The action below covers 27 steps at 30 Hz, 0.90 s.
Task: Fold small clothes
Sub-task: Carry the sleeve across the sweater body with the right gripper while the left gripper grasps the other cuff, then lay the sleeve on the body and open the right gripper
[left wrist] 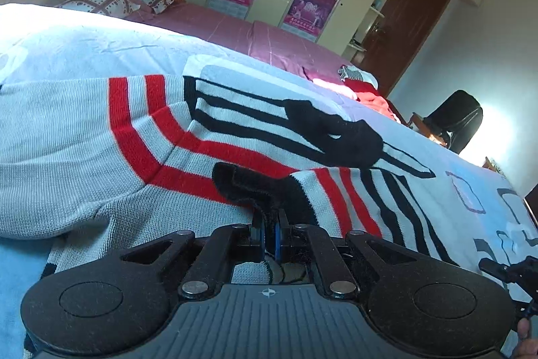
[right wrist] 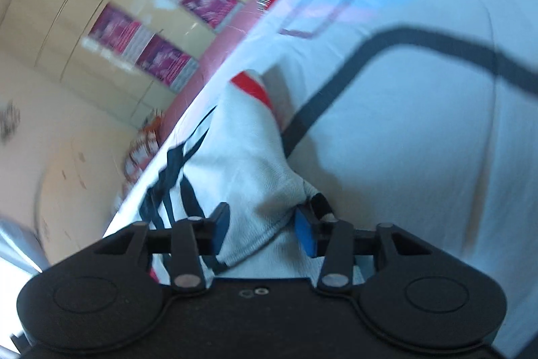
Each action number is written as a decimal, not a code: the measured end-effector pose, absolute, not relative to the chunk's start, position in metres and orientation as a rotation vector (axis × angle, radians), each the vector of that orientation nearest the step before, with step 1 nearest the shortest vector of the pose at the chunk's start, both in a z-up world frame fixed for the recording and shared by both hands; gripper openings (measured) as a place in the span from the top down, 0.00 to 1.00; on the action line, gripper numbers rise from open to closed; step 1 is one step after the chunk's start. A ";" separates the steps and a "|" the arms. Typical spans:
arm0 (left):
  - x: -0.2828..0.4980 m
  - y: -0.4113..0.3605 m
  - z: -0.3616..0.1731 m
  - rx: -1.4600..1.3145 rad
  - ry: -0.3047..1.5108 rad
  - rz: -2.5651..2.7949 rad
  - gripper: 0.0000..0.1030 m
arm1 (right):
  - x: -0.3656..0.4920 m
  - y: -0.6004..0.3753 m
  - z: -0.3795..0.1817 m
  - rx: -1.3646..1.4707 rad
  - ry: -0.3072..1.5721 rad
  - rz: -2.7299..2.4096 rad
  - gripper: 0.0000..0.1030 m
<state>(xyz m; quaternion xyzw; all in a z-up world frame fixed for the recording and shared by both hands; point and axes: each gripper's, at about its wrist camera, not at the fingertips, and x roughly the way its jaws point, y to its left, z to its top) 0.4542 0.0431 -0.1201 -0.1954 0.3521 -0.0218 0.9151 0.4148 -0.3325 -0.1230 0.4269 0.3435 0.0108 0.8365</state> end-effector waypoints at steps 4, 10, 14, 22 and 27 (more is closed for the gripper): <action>0.441 0.048 -0.115 -0.409 0.676 -0.065 0.95 | 0.407 -0.330 -0.119 0.837 0.663 -0.022 0.92; 0.443 0.041 -0.127 -0.338 0.726 -0.032 0.95 | 0.404 -0.336 -0.116 0.789 0.674 0.021 0.83; 0.440 0.044 -0.128 -0.353 0.715 -0.030 0.95 | 0.405 -0.341 -0.087 0.629 0.587 0.052 0.81; 0.425 0.049 -0.081 -0.284 0.571 0.089 0.32 | 0.452 -0.345 -0.078 0.425 0.584 0.110 0.71; 0.465 0.028 -0.083 -0.137 0.656 0.122 0.50 | 0.511 -0.347 -0.095 0.437 0.632 0.126 0.59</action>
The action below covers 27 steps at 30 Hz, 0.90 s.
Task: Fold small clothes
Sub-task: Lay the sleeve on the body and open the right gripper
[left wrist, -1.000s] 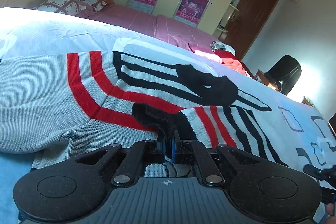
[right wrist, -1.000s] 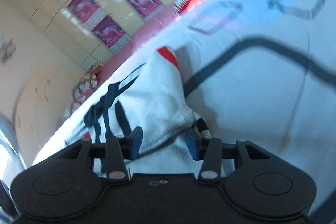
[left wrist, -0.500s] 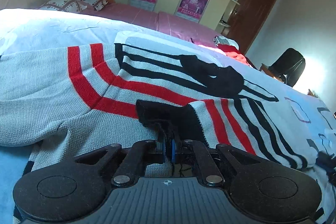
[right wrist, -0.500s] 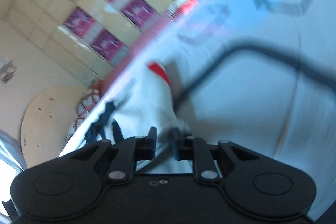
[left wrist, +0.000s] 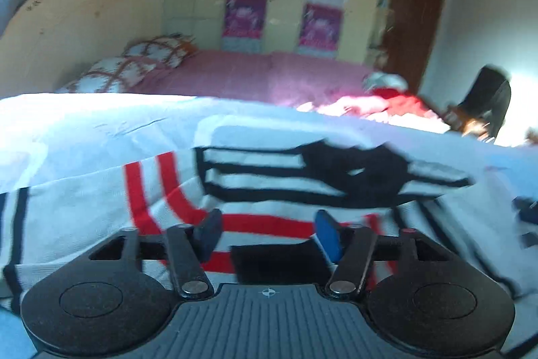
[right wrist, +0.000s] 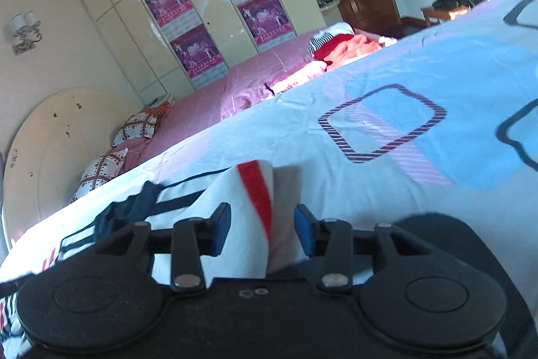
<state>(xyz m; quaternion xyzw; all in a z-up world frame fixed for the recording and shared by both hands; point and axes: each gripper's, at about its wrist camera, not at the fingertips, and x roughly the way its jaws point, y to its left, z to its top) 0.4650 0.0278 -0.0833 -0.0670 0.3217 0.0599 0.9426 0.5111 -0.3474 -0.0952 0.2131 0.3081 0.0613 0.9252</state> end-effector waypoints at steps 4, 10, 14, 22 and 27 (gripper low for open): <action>0.461 0.046 -0.101 -0.211 0.716 0.200 0.50 | 0.546 -0.362 -0.110 0.547 0.662 0.176 0.60; 0.456 0.034 -0.120 -0.172 0.695 0.188 0.98 | 0.560 -0.364 -0.122 0.561 0.703 0.233 0.91; 0.450 0.028 -0.123 -0.155 0.659 0.245 0.98 | 0.547 -0.357 -0.118 0.435 0.673 0.134 0.97; 0.436 0.046 -0.094 -0.195 0.560 0.325 0.80 | 0.524 -0.364 -0.087 0.350 0.605 0.180 0.81; 0.458 0.006 -0.091 -0.148 0.572 0.186 0.79 | 0.510 -0.316 -0.081 0.142 0.620 0.286 0.82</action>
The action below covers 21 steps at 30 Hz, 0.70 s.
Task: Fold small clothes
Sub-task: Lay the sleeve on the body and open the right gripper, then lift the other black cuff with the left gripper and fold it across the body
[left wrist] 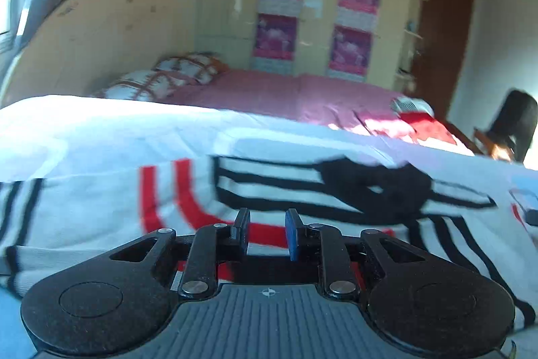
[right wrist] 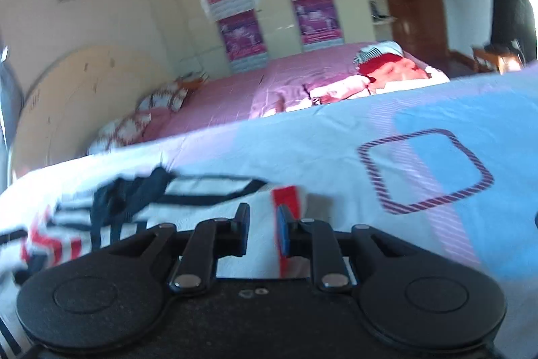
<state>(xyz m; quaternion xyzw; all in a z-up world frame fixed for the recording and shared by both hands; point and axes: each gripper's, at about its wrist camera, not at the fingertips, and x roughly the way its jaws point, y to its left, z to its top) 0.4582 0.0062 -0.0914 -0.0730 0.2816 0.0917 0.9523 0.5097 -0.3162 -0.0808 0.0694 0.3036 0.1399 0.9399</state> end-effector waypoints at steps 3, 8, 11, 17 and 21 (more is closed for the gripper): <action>0.468 -0.012 -0.116 -0.080 0.668 0.154 0.77 | 0.505 -0.296 -0.091 -0.013 0.656 0.301 0.87; 0.452 -0.014 -0.095 -0.022 0.603 0.213 0.77 | 0.496 -0.317 -0.079 -0.021 0.631 0.190 0.86; 0.453 -0.026 -0.085 -0.042 0.584 0.129 0.77 | 0.479 -0.299 -0.065 -0.026 0.562 0.336 0.83; 0.469 -0.048 -0.111 0.011 0.689 0.091 0.41 | 0.491 -0.263 -0.090 -0.111 0.686 0.355 0.86; 0.439 -0.042 -0.083 -0.042 0.621 0.096 0.41 | 0.457 -0.271 -0.067 -0.102 0.627 0.374 0.83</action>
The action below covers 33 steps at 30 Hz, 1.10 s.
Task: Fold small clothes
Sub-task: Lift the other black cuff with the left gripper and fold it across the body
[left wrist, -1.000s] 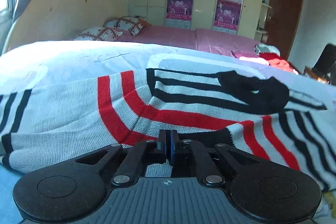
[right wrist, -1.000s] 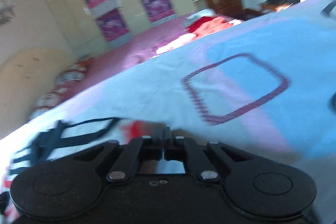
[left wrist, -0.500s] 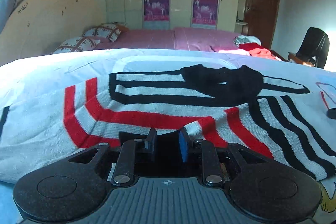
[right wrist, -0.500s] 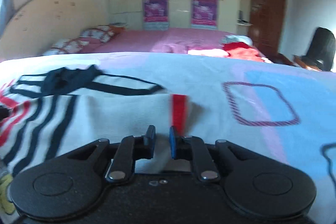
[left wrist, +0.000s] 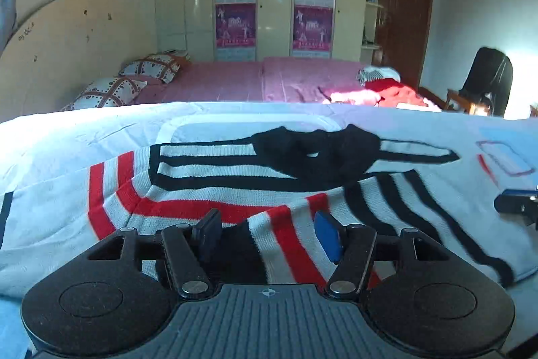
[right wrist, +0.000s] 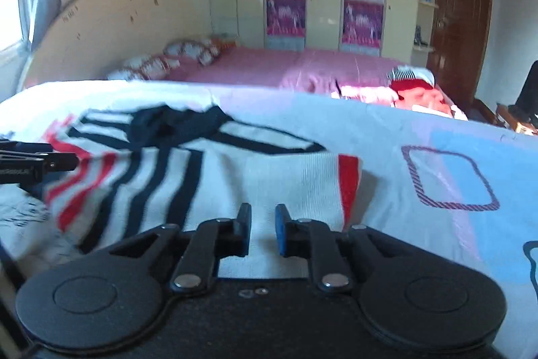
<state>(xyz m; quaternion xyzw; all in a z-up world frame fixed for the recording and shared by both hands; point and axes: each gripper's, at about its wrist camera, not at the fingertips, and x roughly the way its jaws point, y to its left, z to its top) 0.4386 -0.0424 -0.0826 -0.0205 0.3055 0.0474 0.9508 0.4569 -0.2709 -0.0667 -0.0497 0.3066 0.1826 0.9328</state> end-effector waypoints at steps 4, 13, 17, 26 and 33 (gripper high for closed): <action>0.438 -0.049 -0.112 0.015 0.675 0.102 0.36 | 0.434 -0.265 -0.090 -0.180 0.666 0.355 0.83; 0.360 0.024 -0.083 -0.224 0.638 0.233 0.35 | 0.396 -0.284 -0.045 0.017 0.602 0.332 0.70; 0.280 0.104 -0.085 -0.331 0.535 0.423 0.36 | 0.372 -0.305 -0.048 0.134 0.631 0.266 0.69; 0.218 0.310 -0.134 -0.915 0.401 0.642 0.36 | 0.349 -0.294 -0.046 0.303 0.646 0.095 0.68; 0.247 0.365 -0.158 -1.024 0.380 0.595 0.48 | 0.346 -0.238 -0.031 0.324 0.618 0.074 0.68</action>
